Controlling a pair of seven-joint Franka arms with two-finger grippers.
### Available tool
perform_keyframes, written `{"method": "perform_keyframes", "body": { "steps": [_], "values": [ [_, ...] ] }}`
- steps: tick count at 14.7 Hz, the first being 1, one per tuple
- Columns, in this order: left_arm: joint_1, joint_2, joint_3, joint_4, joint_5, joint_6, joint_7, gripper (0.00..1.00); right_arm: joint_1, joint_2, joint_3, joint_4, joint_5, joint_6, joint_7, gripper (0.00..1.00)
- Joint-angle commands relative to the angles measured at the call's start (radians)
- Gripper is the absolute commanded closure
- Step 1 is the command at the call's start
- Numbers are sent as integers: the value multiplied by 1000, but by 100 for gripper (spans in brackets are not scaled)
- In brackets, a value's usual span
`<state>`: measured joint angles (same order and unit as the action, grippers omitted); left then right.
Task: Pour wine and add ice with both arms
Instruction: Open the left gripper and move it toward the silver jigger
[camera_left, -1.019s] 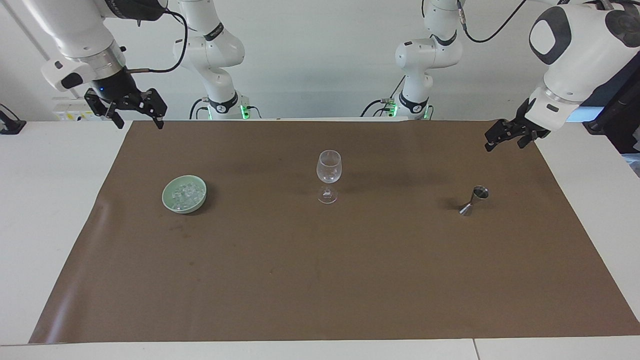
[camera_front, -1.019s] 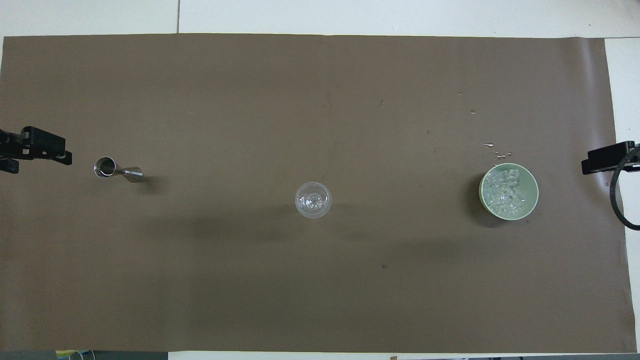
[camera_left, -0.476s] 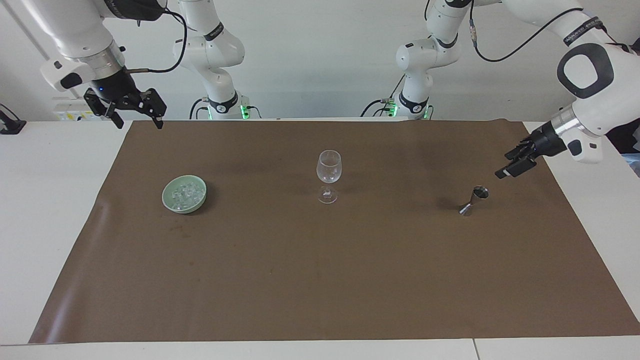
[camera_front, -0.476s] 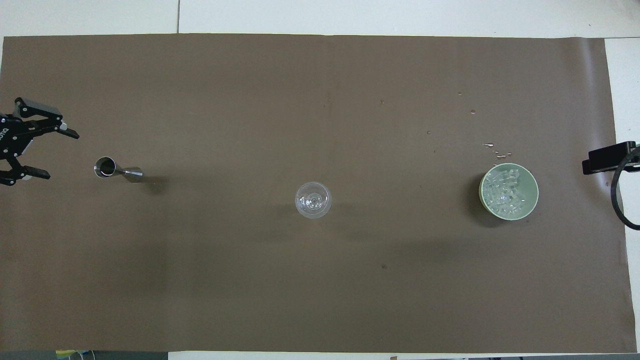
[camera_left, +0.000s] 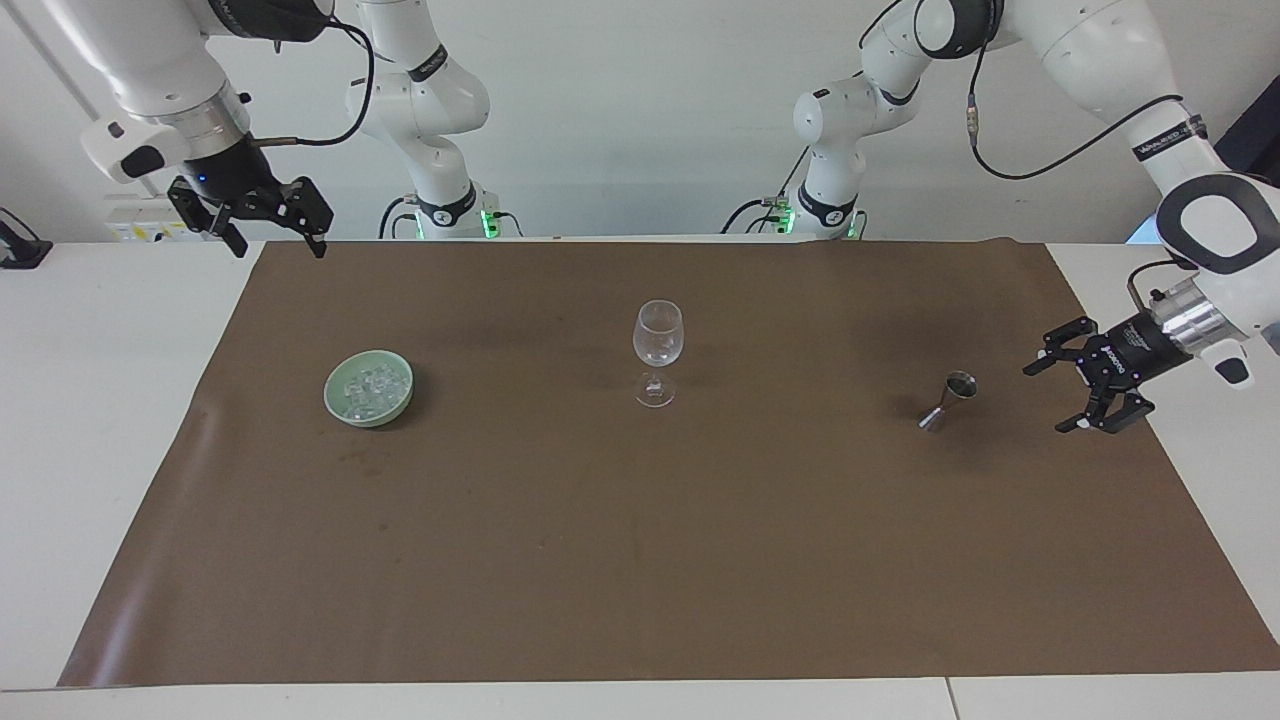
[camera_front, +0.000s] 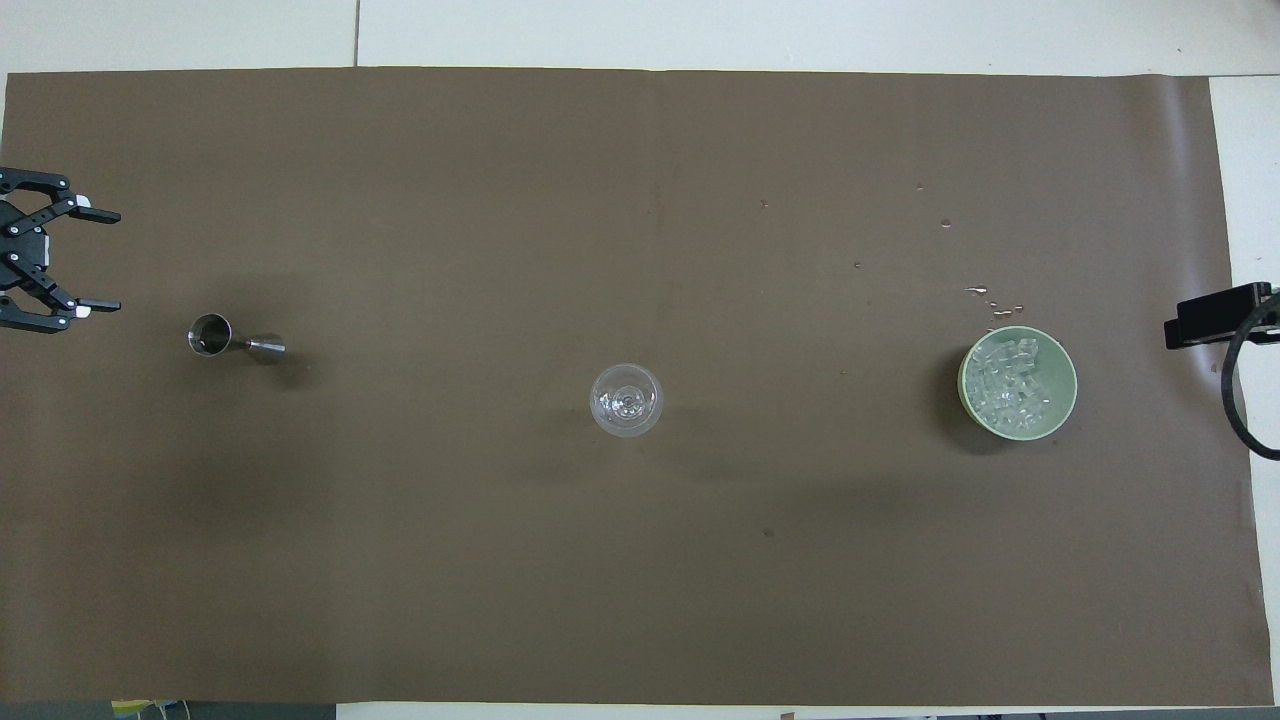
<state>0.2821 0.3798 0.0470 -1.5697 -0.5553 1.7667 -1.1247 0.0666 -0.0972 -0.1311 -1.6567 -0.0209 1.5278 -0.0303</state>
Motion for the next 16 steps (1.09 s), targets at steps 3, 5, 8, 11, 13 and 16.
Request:
{"method": "perform_keyframes", "body": {
  "steps": [3,5,8,11,13,16],
  "values": [
    [38,97,11,63,-61,39,-49,0,-11,-7,5,-6,13,-14,6,0],
    [46,85,10,1,-72,40,-43,0,-11,-9,5,-6,13,-14,6,0],
    [46,57,4,-56,-72,20,-33,0,-11,-9,5,-6,13,-14,6,0],
    [48,22,2,-140,-74,22,29,0,-11,-9,5,-6,13,-14,6,0],
    [49,16,4,-156,-86,23,40,0,-11,-9,5,-6,13,-14,6,0],
    [71,14,5,-159,-87,34,52,0,-11,-9,5,-6,13,-14,6,0]
  ]
}}
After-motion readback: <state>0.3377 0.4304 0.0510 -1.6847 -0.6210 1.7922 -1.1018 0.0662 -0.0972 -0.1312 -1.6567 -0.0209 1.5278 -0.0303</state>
